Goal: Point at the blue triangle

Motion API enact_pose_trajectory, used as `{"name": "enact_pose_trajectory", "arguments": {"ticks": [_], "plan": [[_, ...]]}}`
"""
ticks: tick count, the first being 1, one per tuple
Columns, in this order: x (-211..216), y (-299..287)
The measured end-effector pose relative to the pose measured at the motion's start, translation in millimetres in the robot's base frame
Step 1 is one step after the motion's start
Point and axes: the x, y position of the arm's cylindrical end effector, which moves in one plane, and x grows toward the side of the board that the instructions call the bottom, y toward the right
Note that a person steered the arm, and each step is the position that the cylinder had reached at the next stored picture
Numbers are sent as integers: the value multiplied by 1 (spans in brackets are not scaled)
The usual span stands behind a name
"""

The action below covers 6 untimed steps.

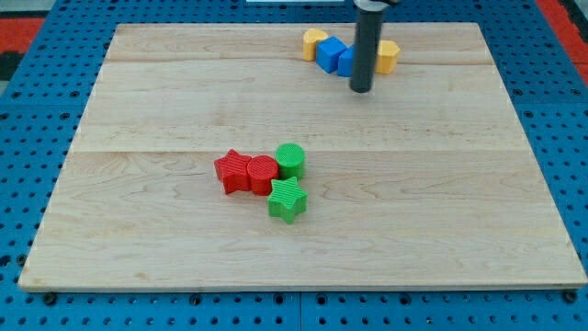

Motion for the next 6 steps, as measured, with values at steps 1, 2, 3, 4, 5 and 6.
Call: {"name": "enact_pose_trajectory", "arguments": {"ticks": [1,2,3,4,5,6], "plan": [[-52,110],[-122,105],[-140,22],[-119,-30],[-98,-30],[-72,-36]]}}
